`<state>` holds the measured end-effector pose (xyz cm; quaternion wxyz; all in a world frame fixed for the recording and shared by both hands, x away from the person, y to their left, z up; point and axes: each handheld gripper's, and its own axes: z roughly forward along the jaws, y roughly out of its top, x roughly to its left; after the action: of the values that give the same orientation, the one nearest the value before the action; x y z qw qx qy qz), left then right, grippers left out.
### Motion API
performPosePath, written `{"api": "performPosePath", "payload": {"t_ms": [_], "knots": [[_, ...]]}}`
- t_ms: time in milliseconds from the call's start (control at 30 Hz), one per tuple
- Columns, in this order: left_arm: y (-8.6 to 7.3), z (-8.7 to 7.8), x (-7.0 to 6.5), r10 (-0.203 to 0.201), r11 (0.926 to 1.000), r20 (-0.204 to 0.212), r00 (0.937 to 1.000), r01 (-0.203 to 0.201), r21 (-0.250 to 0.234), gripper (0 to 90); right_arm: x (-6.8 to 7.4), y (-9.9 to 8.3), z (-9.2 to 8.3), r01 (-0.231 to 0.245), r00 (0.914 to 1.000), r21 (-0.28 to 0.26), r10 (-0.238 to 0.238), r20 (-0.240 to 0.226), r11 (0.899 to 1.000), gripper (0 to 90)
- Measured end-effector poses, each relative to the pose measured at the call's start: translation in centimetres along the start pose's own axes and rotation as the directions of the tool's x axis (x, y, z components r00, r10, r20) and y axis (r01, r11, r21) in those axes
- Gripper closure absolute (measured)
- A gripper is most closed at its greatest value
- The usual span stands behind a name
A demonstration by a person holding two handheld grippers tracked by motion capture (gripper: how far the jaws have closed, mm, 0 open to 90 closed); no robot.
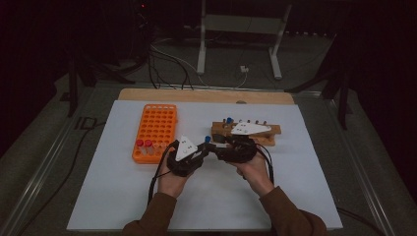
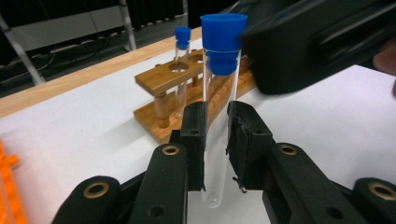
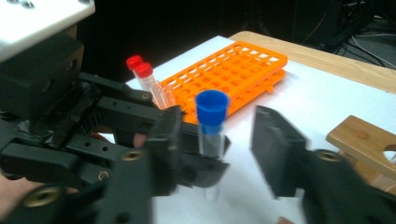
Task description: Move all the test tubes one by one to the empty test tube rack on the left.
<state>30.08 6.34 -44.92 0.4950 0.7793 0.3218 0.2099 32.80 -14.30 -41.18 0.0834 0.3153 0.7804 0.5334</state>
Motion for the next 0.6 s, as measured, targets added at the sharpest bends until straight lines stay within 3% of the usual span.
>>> {"api": "performPosePath", "payload": {"t_ms": [233,500,600], "knots": [[-0.6,-1.1,1.0,-0.034,0.9994,-0.023,0.9992,0.034,-0.009,76.7,-0.9,0.0,-1.3,0.007,0.9981,-0.029,-0.005,0.062,1.000,22.6],[-1.3,-3.1,2.0,-0.040,0.9991,-0.039,0.9984,0.040,-0.017,76.7,-1.9,-0.7,-2.1,0.035,0.9894,-0.010,-0.033,0.141,0.999,12.5],[-1.8,-4.5,2.8,-0.062,0.9976,-0.051,0.9968,0.060,-0.033,76.7,-2.4,-1.3,-2.5,0.032,0.9843,-0.005,-0.031,0.174,0.999,3.8]]}}
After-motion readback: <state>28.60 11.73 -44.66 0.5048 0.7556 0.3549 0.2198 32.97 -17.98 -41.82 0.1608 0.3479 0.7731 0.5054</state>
